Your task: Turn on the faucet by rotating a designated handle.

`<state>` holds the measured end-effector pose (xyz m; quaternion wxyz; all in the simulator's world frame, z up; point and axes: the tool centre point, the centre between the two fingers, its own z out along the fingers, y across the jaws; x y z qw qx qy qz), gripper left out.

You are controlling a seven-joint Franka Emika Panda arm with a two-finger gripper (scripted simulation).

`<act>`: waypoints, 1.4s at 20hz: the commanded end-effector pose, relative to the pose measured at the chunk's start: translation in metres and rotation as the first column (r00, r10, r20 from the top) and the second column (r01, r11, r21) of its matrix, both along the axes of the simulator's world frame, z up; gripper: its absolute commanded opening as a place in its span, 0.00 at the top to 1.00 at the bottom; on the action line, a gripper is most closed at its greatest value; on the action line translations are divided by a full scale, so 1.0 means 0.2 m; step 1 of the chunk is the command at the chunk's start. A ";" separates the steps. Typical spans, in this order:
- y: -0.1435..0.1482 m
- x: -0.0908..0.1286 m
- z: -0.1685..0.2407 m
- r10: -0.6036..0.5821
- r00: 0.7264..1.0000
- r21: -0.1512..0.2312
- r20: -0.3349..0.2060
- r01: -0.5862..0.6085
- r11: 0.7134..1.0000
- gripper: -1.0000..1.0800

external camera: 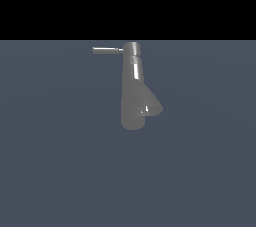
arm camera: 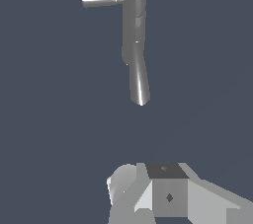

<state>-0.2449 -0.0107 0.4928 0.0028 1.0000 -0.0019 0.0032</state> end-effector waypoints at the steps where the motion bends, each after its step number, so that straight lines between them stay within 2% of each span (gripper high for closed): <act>1: 0.00 0.00 0.00 0.000 1.000 0.000 0.000 0.000 1.000 1.00; 10: -0.02 0.03 -0.02 0.004 1.000 -0.018 -0.016 -0.004 1.000 1.00; 17: -0.01 0.08 -0.03 -0.033 0.999 -0.012 -0.017 0.033 0.999 1.00; 28: 0.03 0.29 -0.07 -0.185 0.983 0.009 -0.020 0.185 0.983 1.00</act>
